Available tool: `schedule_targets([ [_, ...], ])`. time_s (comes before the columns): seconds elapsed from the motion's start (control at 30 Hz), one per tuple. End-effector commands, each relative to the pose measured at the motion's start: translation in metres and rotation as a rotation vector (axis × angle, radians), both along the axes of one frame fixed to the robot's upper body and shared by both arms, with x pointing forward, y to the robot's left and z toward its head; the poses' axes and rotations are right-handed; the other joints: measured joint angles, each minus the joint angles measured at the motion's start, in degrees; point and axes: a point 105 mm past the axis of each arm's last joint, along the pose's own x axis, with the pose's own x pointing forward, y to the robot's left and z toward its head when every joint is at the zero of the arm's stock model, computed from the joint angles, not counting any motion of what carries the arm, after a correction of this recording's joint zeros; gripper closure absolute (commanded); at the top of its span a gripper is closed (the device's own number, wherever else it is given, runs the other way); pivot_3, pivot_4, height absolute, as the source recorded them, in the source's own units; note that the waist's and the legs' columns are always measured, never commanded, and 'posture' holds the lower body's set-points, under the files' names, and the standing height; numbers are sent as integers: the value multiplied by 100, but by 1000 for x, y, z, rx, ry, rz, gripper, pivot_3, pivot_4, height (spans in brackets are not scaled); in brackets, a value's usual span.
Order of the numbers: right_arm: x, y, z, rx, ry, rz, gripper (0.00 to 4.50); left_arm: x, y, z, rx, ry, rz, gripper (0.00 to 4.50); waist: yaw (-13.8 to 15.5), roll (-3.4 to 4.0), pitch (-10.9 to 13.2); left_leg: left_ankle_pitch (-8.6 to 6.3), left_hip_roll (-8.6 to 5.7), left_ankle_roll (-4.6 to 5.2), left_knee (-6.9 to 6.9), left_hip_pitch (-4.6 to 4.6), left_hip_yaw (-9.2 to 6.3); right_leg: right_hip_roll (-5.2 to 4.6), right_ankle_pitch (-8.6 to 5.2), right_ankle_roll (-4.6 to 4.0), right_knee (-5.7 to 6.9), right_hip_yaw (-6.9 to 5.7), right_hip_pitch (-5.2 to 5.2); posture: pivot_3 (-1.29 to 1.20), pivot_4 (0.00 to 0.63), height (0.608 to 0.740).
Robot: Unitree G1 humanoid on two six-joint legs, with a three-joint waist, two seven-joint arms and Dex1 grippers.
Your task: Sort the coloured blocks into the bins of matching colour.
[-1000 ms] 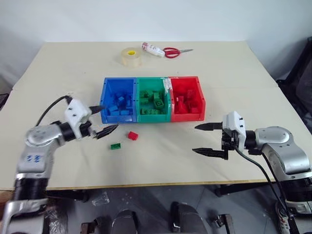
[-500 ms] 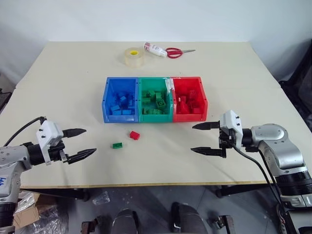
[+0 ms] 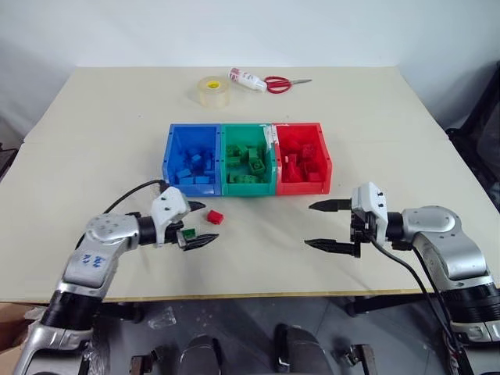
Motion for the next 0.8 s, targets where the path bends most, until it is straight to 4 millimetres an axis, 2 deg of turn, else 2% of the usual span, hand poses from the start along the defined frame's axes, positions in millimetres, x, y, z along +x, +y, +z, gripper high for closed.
schedule_targets([
  [0.03, -3, -1, 12, 19, -47, -11, 0, 9, -9, 0, 29, -23, -5, 47, 1, 0, 0, 0, 0, 0, 0, 0, -1, 0, 0, 0, 0, 0, 0, 0, 150, 740],
  [0.13, -4, -1, 11, 21, -50, -23, 0, 13, -15, -5, 70, 1, -20, 47, 4, 0, 0, 0, 0, 1, 0, -1, 0, 0, 0, 0, 0, 0, 0, 0, 150, 740],
  [0.23, -6, -1, 11, 25, -53, -34, 0, 13, -16, -9, 104, 18, -31, 655, 4, 0, 0, 0, 0, 0, 0, -1, -1, 0, 0, 0, 0, 0, 0, 0, 150, 740],
  [0.47, -8, -6, 11, 23, -58, -57, 0, 15, -8, -12, 165, 5, -31, 2850, 3, 0, 0, 0, 0, 1, 4, 3, -1, -1, 0, 0, 1, 2, 2, 0, 150, 740],
  [0.53, -8, -6, 12, 22, -60, -61, 0, 17, -11, -7, 148, -16, -38, 2878, 4, 0, 0, 0, 0, 2, 4, 3, -1, 0, 0, 0, 1, 2, 2, 0, 150, 740],
  [0.67, -8, -8, 13, 23, -66, -73, 0, 24, -31, 17, 68, -100, -87, 2878, 13, 0, 0, 0, 0, 2, 6, 1, -1, 0, 0, 1, 2, 2, 2, 0, 150, 740],
  [0.8, -10, -10, 14, 25, -76, -93, 0, 33, -67, 53, -68, -216, -168, 2878, 90, -2, 1, -3, -3, 6, 12, -6, -2, -2, 3, 5, -2, 1, 3, 0, 150, 740],
])
